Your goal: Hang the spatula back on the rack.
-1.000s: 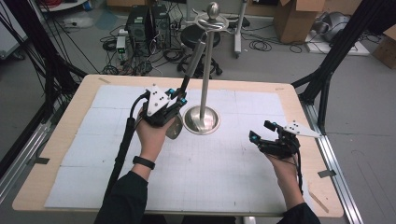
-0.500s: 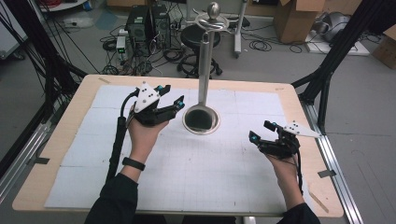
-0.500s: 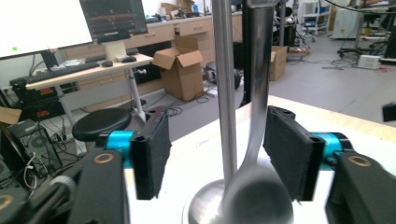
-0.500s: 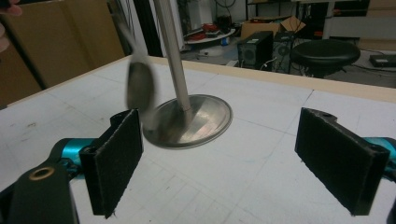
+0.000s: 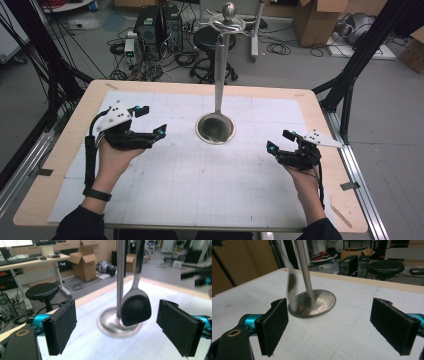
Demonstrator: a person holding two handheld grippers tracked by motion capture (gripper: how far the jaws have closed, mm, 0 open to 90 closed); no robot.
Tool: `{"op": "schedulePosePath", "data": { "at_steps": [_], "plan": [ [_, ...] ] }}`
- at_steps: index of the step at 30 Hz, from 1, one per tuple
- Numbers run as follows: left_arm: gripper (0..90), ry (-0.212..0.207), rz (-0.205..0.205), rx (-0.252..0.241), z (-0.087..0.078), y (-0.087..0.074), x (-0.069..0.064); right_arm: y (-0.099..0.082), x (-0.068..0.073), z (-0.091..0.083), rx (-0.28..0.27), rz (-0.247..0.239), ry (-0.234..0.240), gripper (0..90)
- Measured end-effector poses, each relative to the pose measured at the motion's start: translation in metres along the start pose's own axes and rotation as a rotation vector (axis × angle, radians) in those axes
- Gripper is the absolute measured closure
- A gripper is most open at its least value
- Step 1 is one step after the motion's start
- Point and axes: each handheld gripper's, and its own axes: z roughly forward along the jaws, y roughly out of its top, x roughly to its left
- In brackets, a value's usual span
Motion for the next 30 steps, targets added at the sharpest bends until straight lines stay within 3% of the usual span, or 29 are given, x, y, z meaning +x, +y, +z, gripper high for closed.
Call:
{"op": "schedulePosePath", "data": {
  "at_steps": [7, 12, 16, 25, 30],
  "plan": [
    [15.3, -0.011, -0.005, 0.02, -0.032, -0.024, 0.012, -0.002, 0.002, 0.0, 0.017, -0.017, -0.008, 14.1],
    [15.3, -0.015, 0.007, 0.021, -0.045, -0.037, 0.016, -0.004, 0.003, -0.001, 0.026, -0.024, -0.014, 14.0],
    [15.4, -0.01, 0.024, 0.024, -0.052, -0.048, 0.017, -0.006, 0.001, -0.003, 0.037, -0.029, -0.021, 14.0],
    [15.5, 0.0, 0.019, 0.031, -0.058, -0.067, 0.024, -0.012, -0.002, -0.01, 0.058, -0.042, -0.041, 13.8],
    [15.3, 0.003, -0.002, 0.038, -0.06, -0.072, 0.029, -0.014, -0.005, -0.009, 0.068, -0.04, -0.043, 13.8]
  ]
}}
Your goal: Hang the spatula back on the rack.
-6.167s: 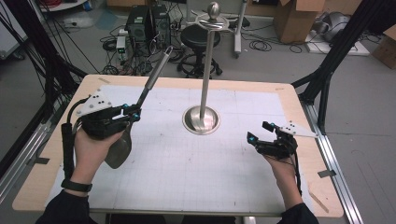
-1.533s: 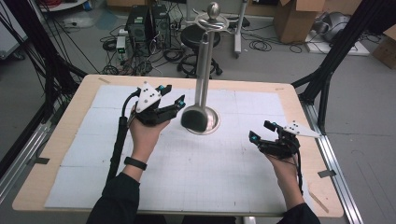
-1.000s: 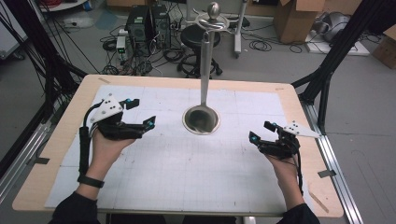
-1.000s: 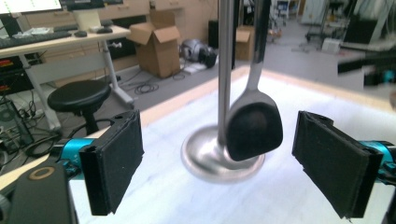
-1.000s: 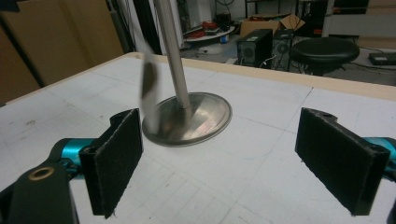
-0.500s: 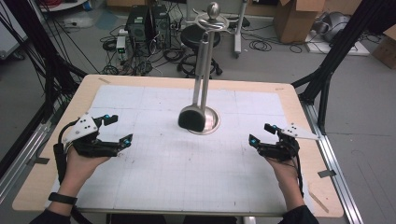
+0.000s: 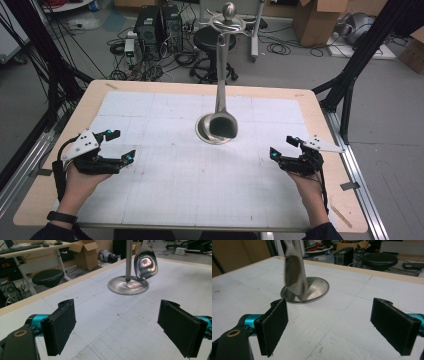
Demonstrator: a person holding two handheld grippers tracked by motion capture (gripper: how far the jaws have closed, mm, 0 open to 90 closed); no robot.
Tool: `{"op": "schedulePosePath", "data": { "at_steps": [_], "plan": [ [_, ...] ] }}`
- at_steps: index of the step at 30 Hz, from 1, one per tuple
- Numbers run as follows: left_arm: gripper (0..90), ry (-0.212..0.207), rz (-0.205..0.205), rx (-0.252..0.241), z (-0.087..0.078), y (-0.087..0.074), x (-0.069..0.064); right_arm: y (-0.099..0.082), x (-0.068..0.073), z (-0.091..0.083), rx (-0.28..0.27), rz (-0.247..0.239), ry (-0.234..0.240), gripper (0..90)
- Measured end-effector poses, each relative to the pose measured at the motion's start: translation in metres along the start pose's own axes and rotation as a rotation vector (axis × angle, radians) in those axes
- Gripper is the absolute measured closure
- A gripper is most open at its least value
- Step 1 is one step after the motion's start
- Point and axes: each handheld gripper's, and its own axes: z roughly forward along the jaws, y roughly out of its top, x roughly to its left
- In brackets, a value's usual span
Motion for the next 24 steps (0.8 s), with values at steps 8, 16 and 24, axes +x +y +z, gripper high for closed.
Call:
{"op": "schedulePosePath", "data": {
  "at_steps": [8, 16, 24],
  "plan": [
    [15.1, 0.02, -0.015, -0.014, -0.005, -0.003, 0.008, -0.001, -0.001, 0.001, 0.01, 0.004, 0.001, 13.8],
    [15.4, 0.038, -0.024, -0.032, -0.012, -0.002, 0.014, -0.001, -0.002, 0.001, 0.007, 0.009, -0.001, 13.7],
    [15.3, 0.055, -0.027, -0.039, -0.016, -0.001, 0.017, -0.002, -0.002, 0.002, 0.005, 0.014, -0.006, 13.7]
  ]
}}
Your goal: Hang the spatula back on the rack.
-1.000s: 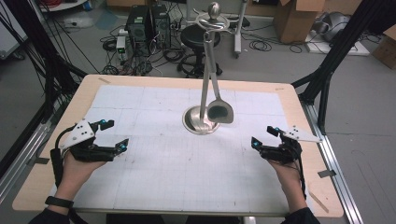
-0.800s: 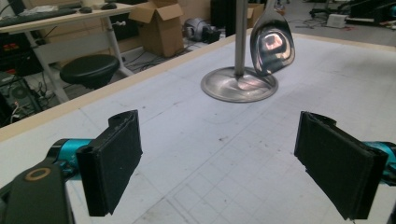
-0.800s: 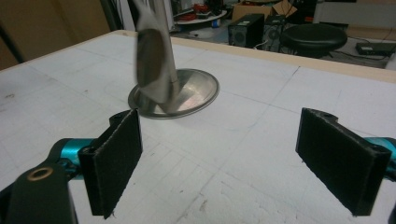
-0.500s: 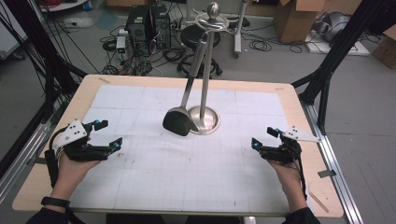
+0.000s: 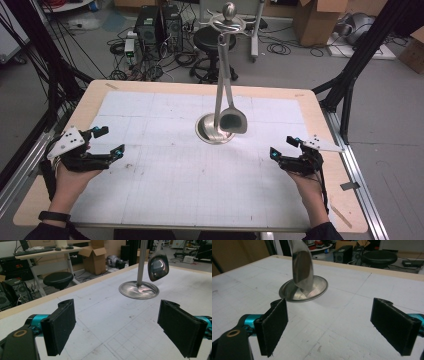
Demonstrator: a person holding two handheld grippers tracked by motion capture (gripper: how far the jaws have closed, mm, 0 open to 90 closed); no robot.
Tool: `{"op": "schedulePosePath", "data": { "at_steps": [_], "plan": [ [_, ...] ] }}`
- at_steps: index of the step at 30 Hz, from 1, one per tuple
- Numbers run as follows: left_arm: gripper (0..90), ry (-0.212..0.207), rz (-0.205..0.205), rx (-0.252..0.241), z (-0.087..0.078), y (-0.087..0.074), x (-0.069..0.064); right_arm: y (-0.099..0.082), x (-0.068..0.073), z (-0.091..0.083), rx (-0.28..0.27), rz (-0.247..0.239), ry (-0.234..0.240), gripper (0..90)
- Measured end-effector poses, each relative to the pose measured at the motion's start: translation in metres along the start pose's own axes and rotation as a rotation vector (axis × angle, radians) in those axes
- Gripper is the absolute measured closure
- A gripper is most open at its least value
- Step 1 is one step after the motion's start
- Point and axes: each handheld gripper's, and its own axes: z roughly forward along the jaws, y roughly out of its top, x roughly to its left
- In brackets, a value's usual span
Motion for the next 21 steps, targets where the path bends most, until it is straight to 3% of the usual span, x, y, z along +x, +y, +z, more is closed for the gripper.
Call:
{"op": "schedulePosePath", "data": {
  "at_steps": [21],
  "plan": [
    [15.5, 0.0, -0.005, 0.011, 0.0012, -0.0004, 0.0005, 0.0, -0.0005, -0.0001, 0.001, 0.001, 0.002, 13.7]
  ]
}}
